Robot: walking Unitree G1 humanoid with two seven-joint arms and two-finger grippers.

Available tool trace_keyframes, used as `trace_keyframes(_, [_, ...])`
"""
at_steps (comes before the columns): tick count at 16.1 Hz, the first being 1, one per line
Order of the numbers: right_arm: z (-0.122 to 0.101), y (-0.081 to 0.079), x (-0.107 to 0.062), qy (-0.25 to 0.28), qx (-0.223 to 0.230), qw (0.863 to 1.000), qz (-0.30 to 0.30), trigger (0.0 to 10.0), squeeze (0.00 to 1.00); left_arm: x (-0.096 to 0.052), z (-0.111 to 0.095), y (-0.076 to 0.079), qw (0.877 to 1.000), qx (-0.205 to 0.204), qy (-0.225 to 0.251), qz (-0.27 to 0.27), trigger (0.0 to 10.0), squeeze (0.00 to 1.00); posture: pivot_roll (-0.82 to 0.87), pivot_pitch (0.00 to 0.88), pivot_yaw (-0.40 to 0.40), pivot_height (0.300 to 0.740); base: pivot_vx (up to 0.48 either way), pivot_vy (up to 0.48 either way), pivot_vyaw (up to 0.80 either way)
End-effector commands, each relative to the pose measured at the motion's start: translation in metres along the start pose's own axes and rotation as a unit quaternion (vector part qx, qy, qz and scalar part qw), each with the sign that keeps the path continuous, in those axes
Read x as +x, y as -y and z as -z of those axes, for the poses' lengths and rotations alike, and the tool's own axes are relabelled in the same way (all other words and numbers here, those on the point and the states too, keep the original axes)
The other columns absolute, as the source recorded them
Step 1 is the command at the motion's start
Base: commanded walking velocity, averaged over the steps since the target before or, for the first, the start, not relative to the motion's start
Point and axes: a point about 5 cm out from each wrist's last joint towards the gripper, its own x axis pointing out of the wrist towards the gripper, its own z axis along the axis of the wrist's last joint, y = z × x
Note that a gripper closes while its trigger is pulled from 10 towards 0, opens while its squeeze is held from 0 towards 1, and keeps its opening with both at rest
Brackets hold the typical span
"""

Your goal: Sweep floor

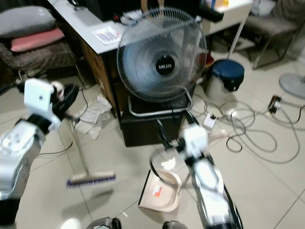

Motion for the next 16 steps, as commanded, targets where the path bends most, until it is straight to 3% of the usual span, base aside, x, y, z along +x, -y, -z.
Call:
trace_keyframes(1, [0.0,-0.001,0.004,-0.011,0.007,1.0,-0.02,10.0,0.0,0.005,-0.01,0.0,1.0,0.012,0.025,0.01,10.0,0.0,-0.06,0.0,0.023,0.74,0.0,0.0,0.0])
trace_keyframes(2, [-0.004,-0.003,0.011,-0.008,0.014,0.999,-0.04,10.0,0.0,0.01,-0.012,0.001,0.999,0.015,0.03,0.013,10.0,0.0,-0.05,0.0,0.019,0.74,0.0,0.0,0.0])
trace_keyframes(3, [-0.011,-0.009,0.022,-0.008,0.041,0.995,-0.09,10.0,1.0,0.016,-0.015,0.005,0.999,0.016,0.037,0.024,10.0,0.0,-0.05,0.0,0.03,0.74,0.0,0.0,0.0])
trace_keyframes(6, [-0.013,-0.021,0.028,-0.01,0.066,0.987,-0.147,10.0,1.0,0.017,-0.019,0.012,0.998,0.011,0.039,0.043,10.0,0.0,-0.04,0.0,0.043,0.74,0.0,0.0,0.0])
trace_keyframes(11, [-0.013,-0.022,0.033,-0.016,0.076,0.983,-0.165,10.0,1.0,0.023,-0.035,0.049,0.99,-0.027,0.066,0.122,10.0,0.0,-0.04,0.0,0.045,0.74,0.0,0.0,0.0])
trace_keyframes(16, [-0.007,-0.029,0.032,-0.051,0.11,0.964,-0.235,10.0,1.0,0.023,-0.045,0.071,0.981,-0.048,0.075,0.174,10.0,0.0,-0.05,0.009,0.041,0.74,0.0,0.0,0.0])
